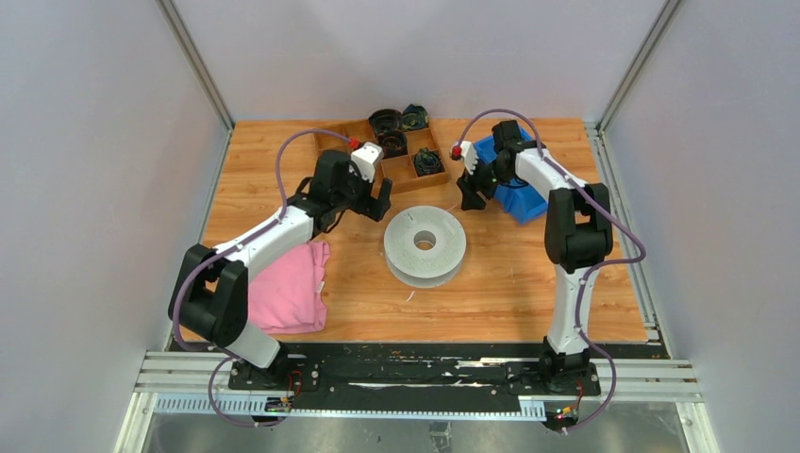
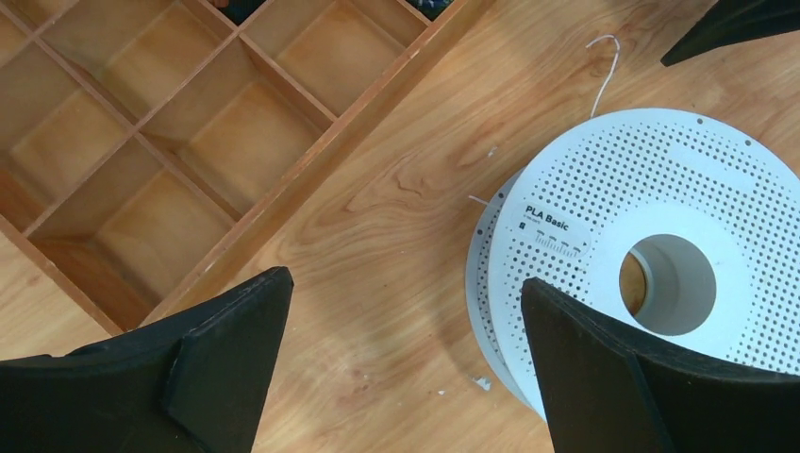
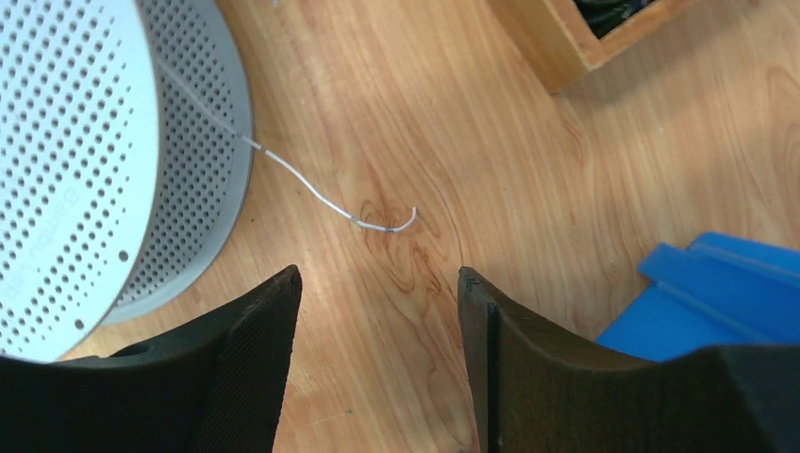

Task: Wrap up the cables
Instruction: Adjust the cable on the cable reel.

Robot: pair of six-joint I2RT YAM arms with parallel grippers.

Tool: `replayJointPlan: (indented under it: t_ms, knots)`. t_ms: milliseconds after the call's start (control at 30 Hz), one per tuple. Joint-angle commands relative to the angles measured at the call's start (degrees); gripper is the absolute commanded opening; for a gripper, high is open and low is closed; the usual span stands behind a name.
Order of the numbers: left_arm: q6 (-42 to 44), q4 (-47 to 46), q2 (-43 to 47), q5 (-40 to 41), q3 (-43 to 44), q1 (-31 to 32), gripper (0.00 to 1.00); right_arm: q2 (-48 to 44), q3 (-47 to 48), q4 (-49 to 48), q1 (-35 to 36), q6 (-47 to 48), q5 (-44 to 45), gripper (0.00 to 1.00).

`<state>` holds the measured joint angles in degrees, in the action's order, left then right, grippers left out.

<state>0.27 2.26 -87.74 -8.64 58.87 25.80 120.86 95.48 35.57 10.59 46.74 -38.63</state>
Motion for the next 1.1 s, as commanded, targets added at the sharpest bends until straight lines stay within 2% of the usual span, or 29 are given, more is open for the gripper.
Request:
replayJointPlan:
  t_ms: [0, 400, 533, 633, 800, 900, 1067]
  knots:
    - [4.3, -1.5, 1.6, -5.0, -0.9, -1.6, 0.96, 0.9, 1.8, 5.0, 0.2, 12.6, -3.0, 0.62]
    - [3.9, -2.2, 1.5, -8.0, -1.7, -2.7, 0.98, 5.6, 6.4, 8.3, 5.3, 21.1, 1.6, 0.63]
    - [3.7, -2.3, 1.9, -8.2, -2.2, -3.0, 0.98, 6.7, 8.1, 9.0, 6.4, 22.0, 2.1, 0.58]
    - [3.4, -2.5, 1.8, -8.3, -2.6, -3.1, 0.98, 7.3, 8.7, 9.6, 7.3, 22.6, 2.7, 0.49]
    - [2.3, -2.5, 1.6, -8.7, -2.4, -3.5, 0.98, 6.5, 7.1, 10.2, 7.7, 22.8, 5.3, 0.16]
    - [2.1, -2.6, 1.9, -8.2, -2.3, -3.7, 0.98, 4.3, 4.6, 10.2, 7.6, 22.5, 7.4, 0.02]
    - [1.5, -2.8, 2.7, -7.3, -2.5, -3.9, 0.98, -1.5, -0.4, 10.0, 6.9, 18.9, 8.2, 0.01]
